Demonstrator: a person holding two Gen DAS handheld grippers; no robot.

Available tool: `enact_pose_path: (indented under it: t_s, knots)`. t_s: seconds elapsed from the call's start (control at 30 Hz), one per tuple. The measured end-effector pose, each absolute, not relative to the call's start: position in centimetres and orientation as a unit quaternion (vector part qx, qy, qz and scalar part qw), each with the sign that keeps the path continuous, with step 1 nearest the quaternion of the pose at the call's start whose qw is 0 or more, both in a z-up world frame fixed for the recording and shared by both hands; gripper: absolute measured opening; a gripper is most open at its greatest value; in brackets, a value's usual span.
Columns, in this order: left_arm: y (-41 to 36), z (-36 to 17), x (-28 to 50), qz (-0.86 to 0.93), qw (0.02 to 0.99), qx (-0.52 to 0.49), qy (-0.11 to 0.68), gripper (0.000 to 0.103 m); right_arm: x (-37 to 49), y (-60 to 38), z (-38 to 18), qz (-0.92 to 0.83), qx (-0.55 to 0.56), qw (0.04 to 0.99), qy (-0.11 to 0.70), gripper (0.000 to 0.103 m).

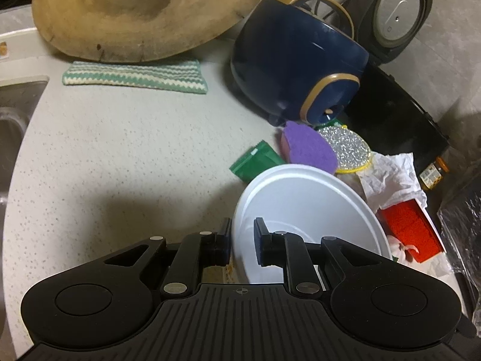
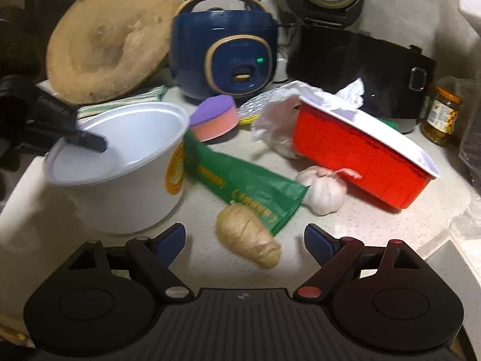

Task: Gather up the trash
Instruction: 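Grasp the white cup rim with the left tool while the right tool grasps the ginger, then carry the cup and ginger down into the green-lined trash bin with both tools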

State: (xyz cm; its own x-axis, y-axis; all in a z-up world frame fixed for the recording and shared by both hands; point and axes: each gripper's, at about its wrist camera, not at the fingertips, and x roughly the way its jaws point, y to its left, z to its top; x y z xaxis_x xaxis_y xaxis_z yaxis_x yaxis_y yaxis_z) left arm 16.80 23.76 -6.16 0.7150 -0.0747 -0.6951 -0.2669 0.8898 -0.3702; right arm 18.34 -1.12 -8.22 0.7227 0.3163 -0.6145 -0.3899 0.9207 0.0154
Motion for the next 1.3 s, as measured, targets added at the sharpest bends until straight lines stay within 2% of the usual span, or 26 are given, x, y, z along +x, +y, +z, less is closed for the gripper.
enact_pose_path:
  t_s: [0.1,0.2,0.23,0.27,0.33,0.53,0.9,1.1,1.3]
  knots:
    - [23.8,-6.5,16.8,0.064,0.894,-0.227,0.381,0.017,19.4,-0.7,-8.8,0.196,-0.058,0.921,0.331,0.084]
    - [23.8,-6.9,16.8,0.066,0.888,-0.228,0.394,0.015,20.1,-0.2,-9.5,0.207,-0.055,0.915,0.342,0.075]
    - [23.9,-7.0,16.8,0.066,0.886,-0.231,0.398,0.015,20.2,0.0,-9.7,0.207,-0.058,0.915,0.341,0.07]
    - [23.9,-7.1,16.8,0.065,0.883,-0.233,0.402,0.015,20.3,0.2,-9.8,0.205,-0.063,0.915,0.342,0.057]
    - [23.9,-7.3,16.7,0.065,0.882,-0.233,0.403,0.015,20.4,0.4,-9.7,0.201,-0.069,0.915,0.343,0.046]
    - [24.3,-7.0,16.2,0.072,0.886,-0.252,0.381,0.014,19.8,-0.4,-9.0,0.211,-0.051,0.908,0.358,0.041]
    - [23.6,-4.1,17.3,0.034,0.908,-0.243,0.338,0.013,18.3,-3.3,-5.0,0.217,0.011,0.919,0.329,0.039]
    - [17.4,-2.5,18.3,-0.09,0.921,-0.188,0.33,0.013,16.2,-8.5,-3.9,0.139,0.033,0.942,0.305,0.039]
    - [8.1,-3.7,19.0,-0.208,0.9,-0.116,0.365,0.014,12.5,-16.3,-5.5,0.015,0.058,0.946,0.319,0.039]
